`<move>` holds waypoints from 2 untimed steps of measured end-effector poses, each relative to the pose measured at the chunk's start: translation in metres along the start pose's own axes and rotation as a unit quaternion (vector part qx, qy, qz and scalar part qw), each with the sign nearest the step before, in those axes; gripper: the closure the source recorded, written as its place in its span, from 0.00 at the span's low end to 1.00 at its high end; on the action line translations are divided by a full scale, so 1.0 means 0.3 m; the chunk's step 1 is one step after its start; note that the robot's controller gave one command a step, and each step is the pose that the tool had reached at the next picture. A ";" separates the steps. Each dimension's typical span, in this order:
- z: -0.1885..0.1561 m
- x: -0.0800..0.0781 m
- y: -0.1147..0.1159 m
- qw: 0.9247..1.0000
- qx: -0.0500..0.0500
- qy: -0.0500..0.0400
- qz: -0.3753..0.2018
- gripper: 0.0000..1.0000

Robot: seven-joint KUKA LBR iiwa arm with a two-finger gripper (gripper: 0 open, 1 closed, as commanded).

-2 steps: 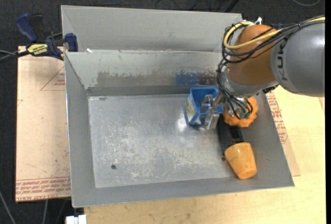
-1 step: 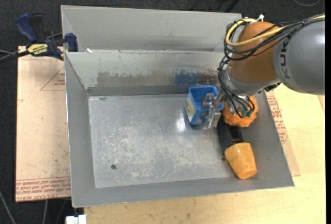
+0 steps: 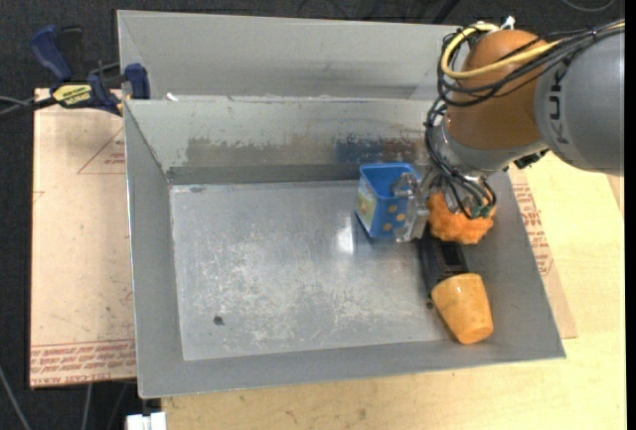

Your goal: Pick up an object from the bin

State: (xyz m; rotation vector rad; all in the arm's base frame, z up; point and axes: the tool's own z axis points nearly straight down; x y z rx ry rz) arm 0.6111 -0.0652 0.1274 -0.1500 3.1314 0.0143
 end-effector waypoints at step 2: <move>-0.107 -0.006 0.001 1.000 0.001 -0.003 0.000 1.00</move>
Offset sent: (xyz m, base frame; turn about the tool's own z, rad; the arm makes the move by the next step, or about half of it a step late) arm 0.0000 0.0000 0.0350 0.0000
